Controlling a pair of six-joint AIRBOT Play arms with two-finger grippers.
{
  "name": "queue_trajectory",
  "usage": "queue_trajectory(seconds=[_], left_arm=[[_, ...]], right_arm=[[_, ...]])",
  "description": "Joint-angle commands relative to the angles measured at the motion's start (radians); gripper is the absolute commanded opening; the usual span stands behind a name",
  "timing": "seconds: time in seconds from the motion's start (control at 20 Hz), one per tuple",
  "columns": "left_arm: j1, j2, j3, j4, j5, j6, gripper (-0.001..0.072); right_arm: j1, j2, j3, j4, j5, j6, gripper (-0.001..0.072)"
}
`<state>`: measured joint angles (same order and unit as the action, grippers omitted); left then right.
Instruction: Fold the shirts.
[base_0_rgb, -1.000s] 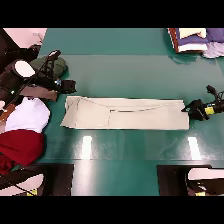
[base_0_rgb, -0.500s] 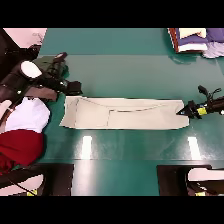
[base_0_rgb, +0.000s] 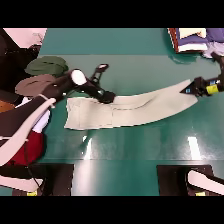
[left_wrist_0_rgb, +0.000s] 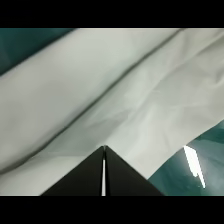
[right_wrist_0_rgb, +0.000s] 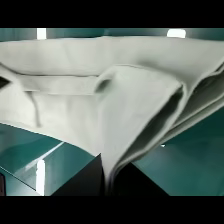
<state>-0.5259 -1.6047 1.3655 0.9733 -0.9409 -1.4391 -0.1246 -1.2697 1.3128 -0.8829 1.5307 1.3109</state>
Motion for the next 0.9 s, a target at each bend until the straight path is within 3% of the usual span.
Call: queue_trajectory(seconds=[0.0, 0.55, 0.85], left_arm=[[-0.104, -0.106, 0.079, -0.042, 0.046, 0.000, 0.0023], [-0.165, -0.207, 0.085, -0.097, 0.175, -0.001, 0.0023], [-0.074, -0.151, 0.084, 0.003, 0.066, -0.005, 0.0022]], right_arm=[[0.115, 0.024, 0.153, 0.002, 0.014, 0.112, 0.0017], [0.475, -0.153, 0.466, 0.002, 0.021, 0.174, 0.0017], [0.562, -0.183, 0.502, 0.001, -0.010, 0.173, 0.0017]])
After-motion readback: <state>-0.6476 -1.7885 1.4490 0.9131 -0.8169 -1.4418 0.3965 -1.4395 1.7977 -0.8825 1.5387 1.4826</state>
